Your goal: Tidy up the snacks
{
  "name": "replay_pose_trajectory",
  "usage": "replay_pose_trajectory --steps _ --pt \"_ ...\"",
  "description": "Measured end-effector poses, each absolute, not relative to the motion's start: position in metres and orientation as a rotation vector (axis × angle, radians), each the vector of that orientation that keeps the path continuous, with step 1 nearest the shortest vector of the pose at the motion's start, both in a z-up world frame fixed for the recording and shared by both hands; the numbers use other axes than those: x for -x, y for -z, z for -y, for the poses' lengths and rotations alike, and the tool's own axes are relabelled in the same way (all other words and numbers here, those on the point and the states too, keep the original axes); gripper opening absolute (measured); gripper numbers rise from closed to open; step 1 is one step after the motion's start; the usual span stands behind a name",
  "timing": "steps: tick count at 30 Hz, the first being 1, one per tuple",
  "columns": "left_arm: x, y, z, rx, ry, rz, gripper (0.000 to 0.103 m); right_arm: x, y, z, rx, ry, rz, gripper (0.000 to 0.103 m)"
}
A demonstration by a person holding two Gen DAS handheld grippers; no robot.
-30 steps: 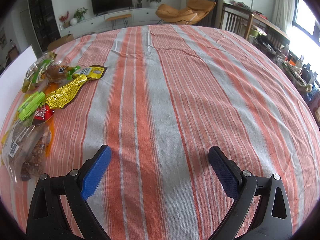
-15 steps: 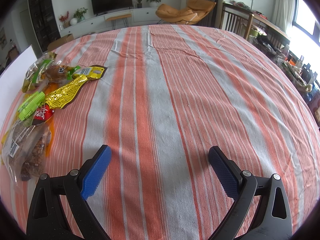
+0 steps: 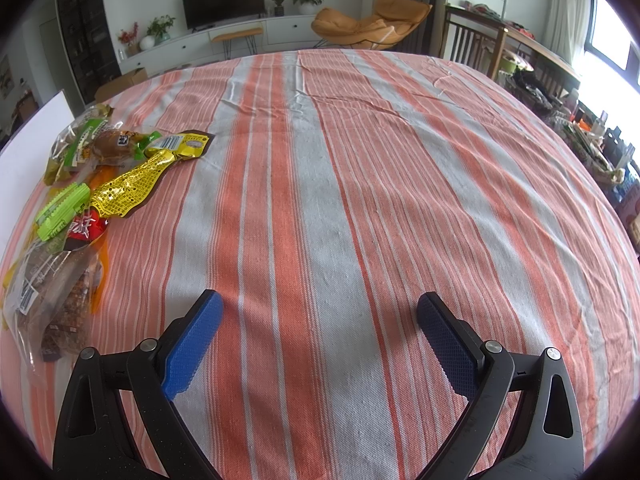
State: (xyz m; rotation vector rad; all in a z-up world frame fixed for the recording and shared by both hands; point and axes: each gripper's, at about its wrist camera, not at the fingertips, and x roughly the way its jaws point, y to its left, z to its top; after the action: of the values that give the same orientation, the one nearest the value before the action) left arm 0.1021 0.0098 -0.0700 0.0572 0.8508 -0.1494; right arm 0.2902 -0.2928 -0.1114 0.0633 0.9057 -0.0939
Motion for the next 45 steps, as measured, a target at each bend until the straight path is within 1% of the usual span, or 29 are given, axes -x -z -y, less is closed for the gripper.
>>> replay_pose_trajectory --steps 16,18,20,23,26,28,32,34,35,36,37,38,42,45 --pt "-0.100 0.069 -0.011 -0.054 0.161 -0.847 0.103 -0.290 0.111 0.293 -0.063 0.094 -0.906 0.099" --pt "-0.104 0.066 -0.012 -0.043 0.169 -0.880 0.103 -0.290 0.111 0.293 -0.063 0.094 -0.906 0.099" --pt "-0.113 0.049 -0.018 0.019 0.208 -0.881 0.103 -0.290 0.111 0.293 -0.063 0.094 -0.906 0.099" --pt "-0.141 0.016 -0.029 0.076 0.243 -0.856 0.103 -0.290 0.111 0.293 -0.063 0.094 -0.906 0.099" --pt "-0.196 -0.002 -0.029 0.065 0.261 -0.902 0.103 -0.291 0.111 0.292 -0.063 0.094 -0.906 0.099" --pt "-0.240 0.004 -0.021 0.029 0.244 -0.975 0.103 -0.290 0.111 0.293 -0.063 0.094 -0.906 0.099" --pt "-0.292 0.027 0.001 -0.014 0.221 -1.059 0.099 -0.290 0.111 0.293 -0.063 0.094 -0.906 0.099" --pt "-0.304 0.038 0.012 -0.033 0.220 -1.084 0.094 -0.290 0.111 0.293 -0.063 0.094 -0.906 0.099" --pt "-0.307 0.042 0.016 -0.044 0.215 -1.092 0.085 -0.290 0.111 0.293 -0.063 0.094 -0.906 0.099" --pt "-0.311 0.047 0.020 -0.057 0.210 -1.104 0.065 -0.290 0.111 0.293 -0.063 0.094 -0.906 0.099" --pt "-0.312 0.053 0.022 -0.072 0.196 -1.116 0.053 -0.290 0.111 0.293 -0.063 0.094 -0.906 0.099" --pt "-0.310 0.050 0.023 -0.090 0.181 -1.084 0.048 -0.290 0.111 0.293 -0.063 0.094 -0.906 0.099" --pt "-0.291 0.047 0.011 -0.060 0.121 -1.065 0.046 -0.290 0.111 0.293 -0.063 0.094 -0.906 0.099" --pt "-0.255 0.049 -0.012 -0.016 0.073 -1.047 0.046 -0.290 0.111 0.293 -0.063 0.094 -0.906 0.099"
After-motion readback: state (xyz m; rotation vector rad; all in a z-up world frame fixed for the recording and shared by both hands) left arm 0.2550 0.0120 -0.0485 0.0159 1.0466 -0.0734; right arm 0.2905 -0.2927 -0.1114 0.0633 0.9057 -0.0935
